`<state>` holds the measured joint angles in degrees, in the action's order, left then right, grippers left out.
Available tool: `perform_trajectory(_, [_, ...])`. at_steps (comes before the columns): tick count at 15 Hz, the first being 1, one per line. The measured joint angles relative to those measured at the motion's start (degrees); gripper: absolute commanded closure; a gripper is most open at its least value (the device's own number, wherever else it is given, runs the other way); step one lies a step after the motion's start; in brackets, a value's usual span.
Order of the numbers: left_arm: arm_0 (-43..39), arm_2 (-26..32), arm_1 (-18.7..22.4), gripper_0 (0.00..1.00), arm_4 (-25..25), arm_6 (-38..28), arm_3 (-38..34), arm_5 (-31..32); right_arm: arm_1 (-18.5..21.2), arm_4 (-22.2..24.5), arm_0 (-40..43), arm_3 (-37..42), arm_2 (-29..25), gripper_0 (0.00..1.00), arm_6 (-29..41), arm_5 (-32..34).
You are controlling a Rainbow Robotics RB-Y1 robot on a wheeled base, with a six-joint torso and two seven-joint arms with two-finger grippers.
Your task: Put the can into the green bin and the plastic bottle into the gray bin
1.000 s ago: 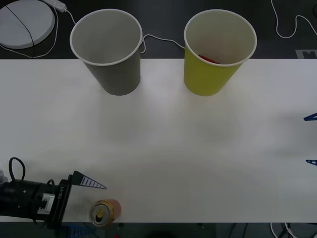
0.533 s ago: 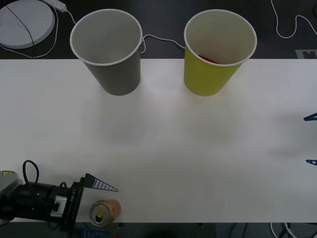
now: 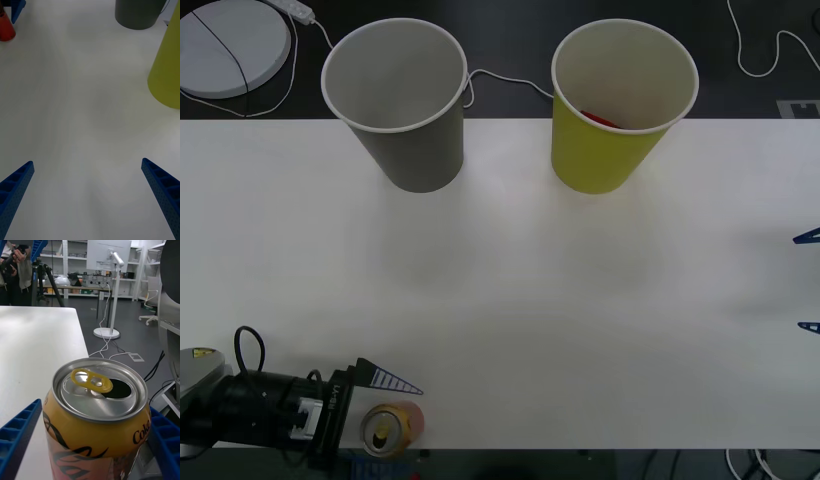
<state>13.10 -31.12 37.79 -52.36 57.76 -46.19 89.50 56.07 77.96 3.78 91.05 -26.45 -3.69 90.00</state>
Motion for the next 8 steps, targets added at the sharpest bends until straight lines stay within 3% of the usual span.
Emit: perform_trajectory(8, [0.03,0.36,-0.57,1.00,0.06,-0.11,0.76,-0.53,0.00,-0.01,0.00,0.00,0.00,0.00,0.00,0.00])
